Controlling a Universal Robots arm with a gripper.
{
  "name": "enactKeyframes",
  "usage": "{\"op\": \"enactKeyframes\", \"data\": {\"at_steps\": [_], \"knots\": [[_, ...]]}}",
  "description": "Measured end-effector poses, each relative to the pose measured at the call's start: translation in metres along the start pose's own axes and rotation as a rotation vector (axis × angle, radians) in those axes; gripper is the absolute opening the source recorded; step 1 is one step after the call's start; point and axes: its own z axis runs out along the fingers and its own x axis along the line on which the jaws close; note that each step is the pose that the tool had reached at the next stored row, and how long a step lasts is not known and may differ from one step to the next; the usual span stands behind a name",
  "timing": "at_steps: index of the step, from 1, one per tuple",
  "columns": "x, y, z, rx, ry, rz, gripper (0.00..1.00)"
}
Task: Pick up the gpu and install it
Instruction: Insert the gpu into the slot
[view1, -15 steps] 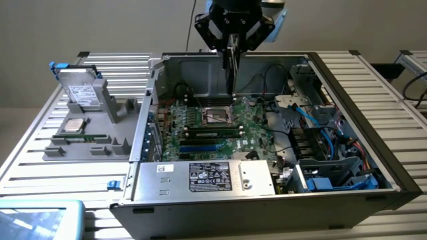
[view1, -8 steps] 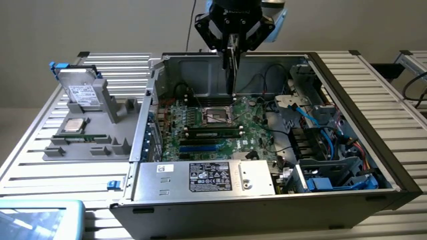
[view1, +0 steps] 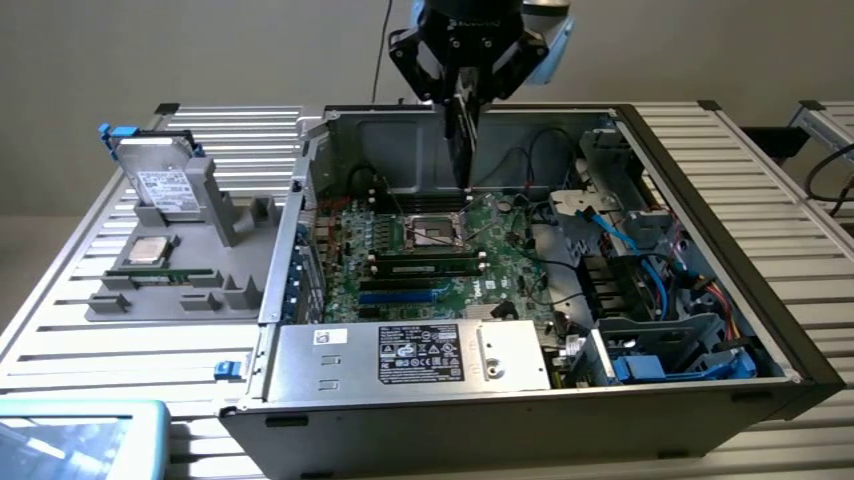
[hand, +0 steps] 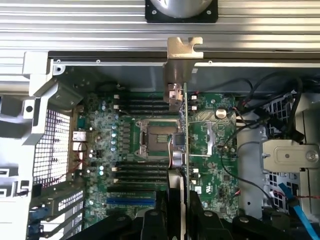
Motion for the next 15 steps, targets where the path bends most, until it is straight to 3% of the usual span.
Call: {"op": "enactKeyframes", "data": {"at_steps": [9,15], "knots": [[0.0,-0.0002,0.0018,-0.0051,0.0209,-0.156,0.29],[0.0,-0.0003,0.002,-0.0127,0.0349,-0.263,0.29]]}}
